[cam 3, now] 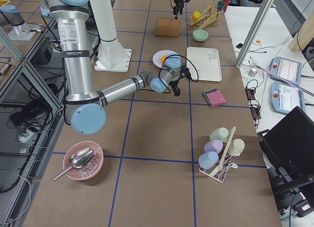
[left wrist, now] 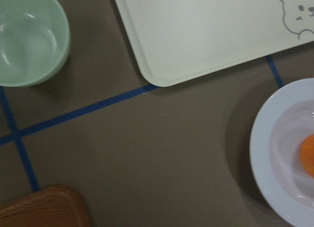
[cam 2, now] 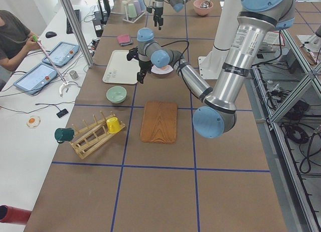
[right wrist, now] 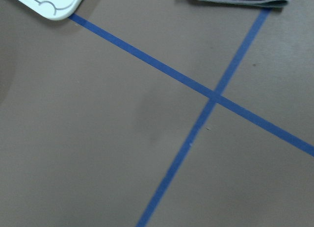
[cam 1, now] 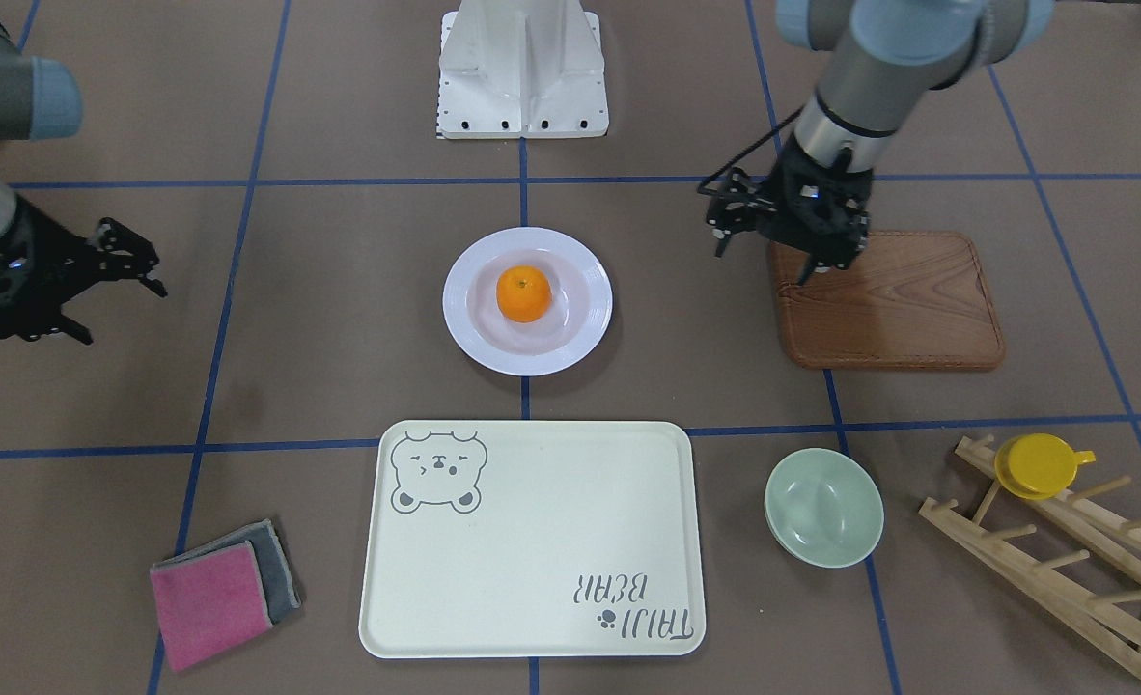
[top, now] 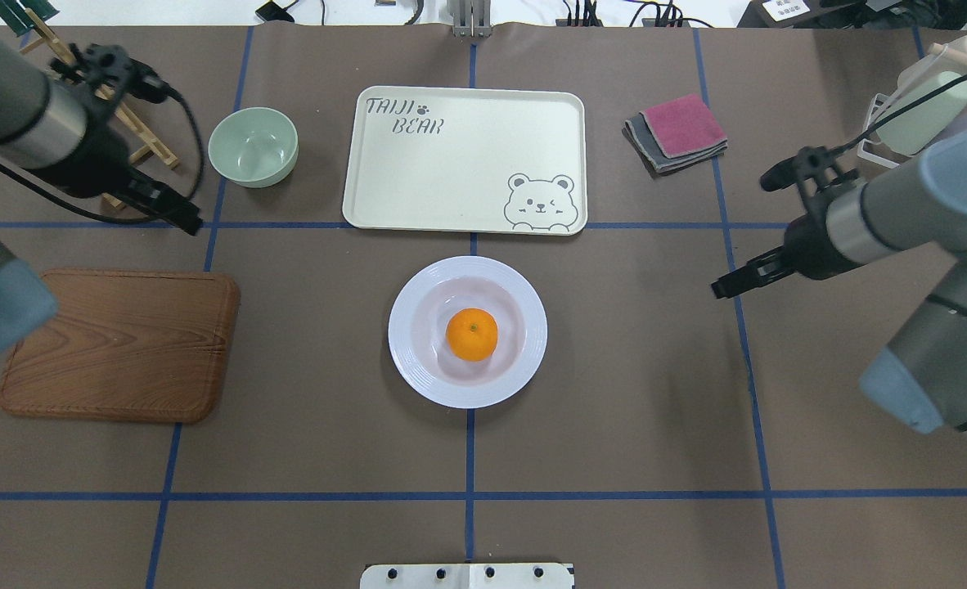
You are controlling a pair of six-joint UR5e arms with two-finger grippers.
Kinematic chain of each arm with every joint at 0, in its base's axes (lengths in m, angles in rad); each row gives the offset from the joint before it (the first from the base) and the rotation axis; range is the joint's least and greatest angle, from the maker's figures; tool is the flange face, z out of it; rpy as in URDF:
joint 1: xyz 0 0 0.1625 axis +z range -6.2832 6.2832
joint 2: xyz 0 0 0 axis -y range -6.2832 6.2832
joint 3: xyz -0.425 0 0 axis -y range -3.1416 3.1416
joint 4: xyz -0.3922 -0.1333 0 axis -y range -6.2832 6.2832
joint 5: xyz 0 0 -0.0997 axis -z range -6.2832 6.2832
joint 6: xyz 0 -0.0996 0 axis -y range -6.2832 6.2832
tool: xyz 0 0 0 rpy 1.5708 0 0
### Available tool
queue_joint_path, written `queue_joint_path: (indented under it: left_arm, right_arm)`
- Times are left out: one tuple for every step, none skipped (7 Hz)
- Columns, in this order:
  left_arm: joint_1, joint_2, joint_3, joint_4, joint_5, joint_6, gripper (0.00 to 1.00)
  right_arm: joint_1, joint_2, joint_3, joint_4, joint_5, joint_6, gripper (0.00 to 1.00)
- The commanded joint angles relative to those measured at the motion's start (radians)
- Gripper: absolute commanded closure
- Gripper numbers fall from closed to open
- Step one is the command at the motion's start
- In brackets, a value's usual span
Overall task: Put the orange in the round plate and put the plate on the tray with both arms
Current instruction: 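Withdraw the left arm while the right gripper reaches toward the white plate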
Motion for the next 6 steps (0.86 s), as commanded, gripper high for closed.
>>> queue_joint_path:
  left_arm:
    - [-0.179, 0.087, 0.102, -0.010, -0.090, 0.334, 0.01]
    - [-0.199, 0.085, 0.142, -0.015, -0.090, 0.340, 0.01]
    - [-0.199, 0.078, 0.179, -0.016, -0.090, 0.351, 0.01]
    - [-0.202, 0.076, 0.193, -0.034, -0.088, 0.360, 0.01]
    - [-0.209, 0.076, 0.193, -0.038, -0.088, 0.360, 0.01]
    - [-0.210, 0.076, 0.196, -0.039, -0.087, 0.360, 0.00]
  right_arm:
    - [-0.206, 0.114, 0.025, 0.088, -0.230, 0.539, 0.01]
    - [-0.316, 0.134, 0.027, 0.198, -0.407, 0.799, 0.01]
    - [-0.386, 0.124, 0.001, 0.381, -0.559, 0.996, 0.01]
    - [-0.415, 0.107, -0.057, 0.533, -0.660, 1.137, 0.01]
    - [-0.447, 0.061, -0.094, 0.717, -0.752, 1.248, 0.01]
    - [-0.483, 0.002, -0.143, 0.852, -0.786, 1.276, 0.01]
